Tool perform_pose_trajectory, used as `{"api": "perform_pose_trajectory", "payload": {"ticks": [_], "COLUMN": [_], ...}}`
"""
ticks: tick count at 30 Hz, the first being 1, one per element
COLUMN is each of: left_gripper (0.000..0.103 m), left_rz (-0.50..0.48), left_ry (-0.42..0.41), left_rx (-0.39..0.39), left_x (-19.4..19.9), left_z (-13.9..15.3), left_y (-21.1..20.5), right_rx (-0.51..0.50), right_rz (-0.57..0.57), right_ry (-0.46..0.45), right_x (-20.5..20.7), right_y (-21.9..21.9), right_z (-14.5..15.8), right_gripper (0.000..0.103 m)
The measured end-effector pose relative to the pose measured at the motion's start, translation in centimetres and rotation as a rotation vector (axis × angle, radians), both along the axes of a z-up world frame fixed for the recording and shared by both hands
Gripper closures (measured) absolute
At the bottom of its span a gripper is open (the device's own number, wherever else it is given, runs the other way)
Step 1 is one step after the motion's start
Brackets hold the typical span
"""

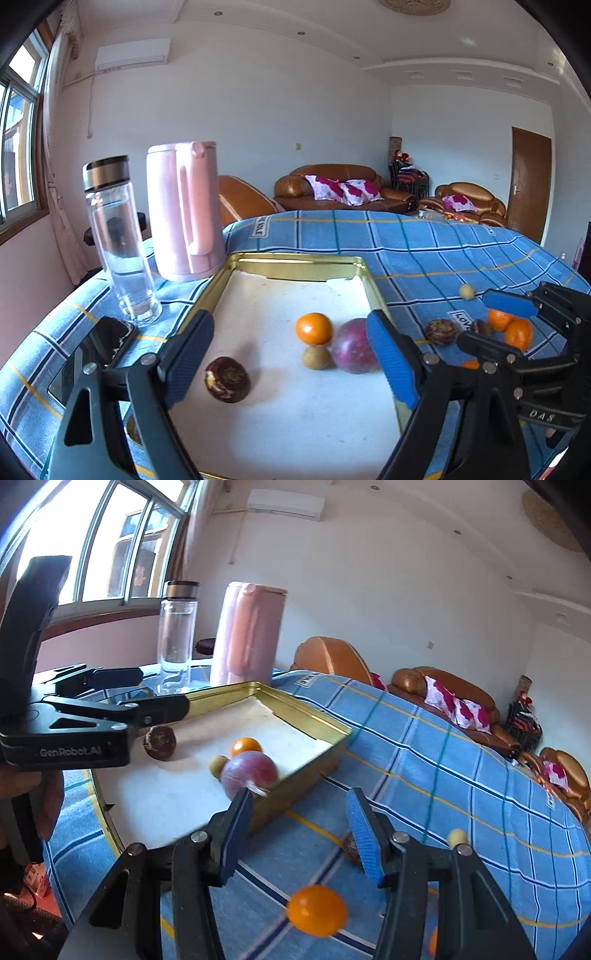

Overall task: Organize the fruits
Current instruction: 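Withdraw both tools from the tin toward the oranges on the cloth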

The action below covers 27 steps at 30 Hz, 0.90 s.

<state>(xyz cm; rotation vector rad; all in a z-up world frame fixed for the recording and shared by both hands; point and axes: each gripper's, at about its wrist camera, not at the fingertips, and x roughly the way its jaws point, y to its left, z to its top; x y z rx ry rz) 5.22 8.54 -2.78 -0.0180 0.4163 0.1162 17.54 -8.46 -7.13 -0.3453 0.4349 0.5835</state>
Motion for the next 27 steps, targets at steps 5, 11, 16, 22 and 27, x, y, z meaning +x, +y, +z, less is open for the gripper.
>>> {"api": "perform_pose_trajectory", "payload": {"ticks": [5,11,16,22,27], "left_gripper": [0.016,0.016,0.016,0.023,0.037], "left_rz": [-0.103,-0.201,-0.267,-0.314,-0.356], "left_ry": [0.014,0.059,0.12,0.208,0.278], "left_rx": [0.03,0.08,0.108,0.096,0.095], "left_x": [0.4,1.0,2.0,3.3,4.2], "left_z": [-0.2,-1.0,-2.0,-3.6,-4.6], "left_y": [-4.5,-9.3,-12.2,-13.6,-14.4], "right_rx": [0.031,0.074,0.094,0.117,0.122], "right_rz": [-0.148,-0.245,-0.276,-0.28,-0.255], "right_ry": [0.014,0.051,0.076,0.144,0.21], "right_x": [0.4,1.1,1.4,2.4,3.2], "right_y": [-5.6,-9.8,-11.1,-12.0,-12.0], "right_z": [0.0,-0.4,-0.4,-1.0,-1.6], "right_gripper": [0.047,0.047,0.047,0.047,0.047]}}
